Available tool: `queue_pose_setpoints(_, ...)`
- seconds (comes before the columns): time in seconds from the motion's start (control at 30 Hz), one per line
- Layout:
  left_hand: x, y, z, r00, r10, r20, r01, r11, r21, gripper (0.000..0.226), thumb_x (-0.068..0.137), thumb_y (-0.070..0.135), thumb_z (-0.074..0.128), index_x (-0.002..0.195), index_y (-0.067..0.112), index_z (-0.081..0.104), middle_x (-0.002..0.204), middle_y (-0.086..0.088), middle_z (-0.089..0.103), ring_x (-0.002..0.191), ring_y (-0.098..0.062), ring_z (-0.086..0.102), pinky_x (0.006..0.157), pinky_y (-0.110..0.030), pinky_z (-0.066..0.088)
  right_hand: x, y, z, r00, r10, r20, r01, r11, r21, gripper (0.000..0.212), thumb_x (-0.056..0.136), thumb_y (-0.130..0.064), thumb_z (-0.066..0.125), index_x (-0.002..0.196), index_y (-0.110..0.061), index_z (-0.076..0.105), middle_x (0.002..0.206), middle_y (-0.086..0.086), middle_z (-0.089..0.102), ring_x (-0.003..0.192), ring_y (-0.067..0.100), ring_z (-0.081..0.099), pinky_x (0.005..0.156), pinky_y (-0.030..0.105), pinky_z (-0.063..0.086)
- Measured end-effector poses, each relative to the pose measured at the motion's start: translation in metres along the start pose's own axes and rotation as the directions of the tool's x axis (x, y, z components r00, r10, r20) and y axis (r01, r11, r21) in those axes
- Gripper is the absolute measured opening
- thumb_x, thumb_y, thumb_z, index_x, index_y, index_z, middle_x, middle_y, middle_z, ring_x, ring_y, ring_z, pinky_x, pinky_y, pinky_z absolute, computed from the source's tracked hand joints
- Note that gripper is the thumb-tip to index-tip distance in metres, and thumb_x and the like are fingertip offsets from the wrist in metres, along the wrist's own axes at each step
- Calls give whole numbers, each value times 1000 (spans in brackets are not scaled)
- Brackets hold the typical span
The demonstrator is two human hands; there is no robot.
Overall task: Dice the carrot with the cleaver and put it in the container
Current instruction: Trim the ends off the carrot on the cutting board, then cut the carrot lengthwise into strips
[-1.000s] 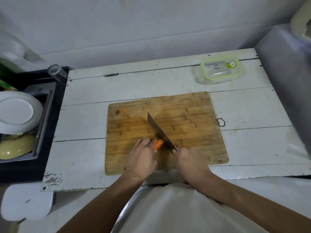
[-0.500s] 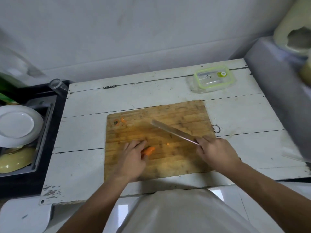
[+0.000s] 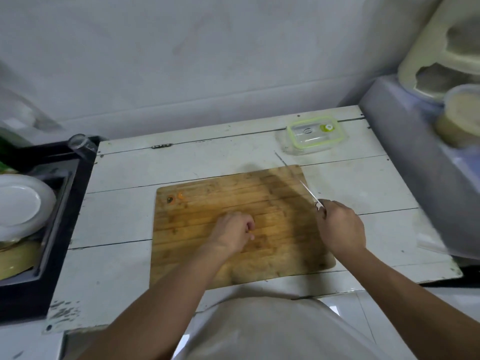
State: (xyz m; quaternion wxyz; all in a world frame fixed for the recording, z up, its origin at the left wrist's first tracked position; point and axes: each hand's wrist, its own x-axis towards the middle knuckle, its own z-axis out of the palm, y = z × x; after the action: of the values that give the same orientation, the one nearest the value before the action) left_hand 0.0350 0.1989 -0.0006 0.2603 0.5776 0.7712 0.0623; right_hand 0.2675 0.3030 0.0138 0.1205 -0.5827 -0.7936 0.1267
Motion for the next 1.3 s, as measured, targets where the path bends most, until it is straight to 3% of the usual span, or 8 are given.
queue_pose_setpoints(0.17,-1,-9,-1,997,59,-51,-57,998,39,18,102,19,57,110,19,73,114,-6,69,108,-27,63,91,-33,46,-6,-15,2,999,-51,-13,51,997,65,21,92,-10,52,99,-17,71,71,1,55,63,31,52,56,32,39)
queue_pose_setpoints(0.4,-15,-126,-64,827,-329,-455,282,944,-169,13,97,12,63,98,15,75,95,-7,74,93,-28,66,81,-34,49,-12,-56,15,993,-64,99,57,996,68,16,93,-17,51,79,-17,58,61,3,53,60,32,53,53,36,46)
queue_pose_setpoints(0.57,-8,-166,-61,910,-153,-385,182,983,39,12,92,5,66,89,13,76,95,-5,66,97,-27,60,82,-34,48,-14,-72,20,989,-112,96,109,994,31,13,90,-18,55,80,-18,63,56,2,55,56,34,53,51,38,49)
queue_pose_setpoints(0.7,-25,-165,-60,823,-166,-543,120,985,-120,15,98,14,64,103,16,77,100,0,58,95,-18,56,90,-31,49,-13,-75,22,987,-128,96,124,991,46,12,89,-17,57,79,-18,65,55,1,55,52,33,52,47,38,49)
queue_pose_setpoints(0.83,-67,-150,-52,893,-227,-389,130,957,-260,18,104,35,53,102,28,70,95,11,60,88,-5,55,88,-33,51,-15,-69,26,988,-86,131,75,994,83,26,88,-17,54,63,-17,48,51,2,50,50,29,49,45,40,47)
queue_pose_setpoints(1.03,-108,-88,-15,994,-4,112,-11,991,136,65,85,78,49,135,37,45,130,15,49,114,-10,56,88,-30,48,-22,-65,24,989,-12,147,-15,982,187,24,90,-17,56,66,-20,49,52,1,50,52,29,50,48,38,46)
queue_pose_setpoints(1.17,-97,-75,-8,1000,-22,-13,22,998,53,48,96,52,59,137,33,46,135,12,51,119,-11,55,95,-28,46,-19,-58,18,981,45,190,-85,975,208,21,93,-17,55,73,-13,58,57,1,51,57,28,49,50,31,34)
queue_pose_setpoints(1.3,-81,-57,-19,981,-137,-136,67,901,-430,44,96,32,68,134,42,47,131,24,51,122,-3,51,105,-31,44,-19,-44,9,984,84,155,-117,968,221,18,95,-17,54,81,-10,64,60,4,55,57,26,51,53,34,42)
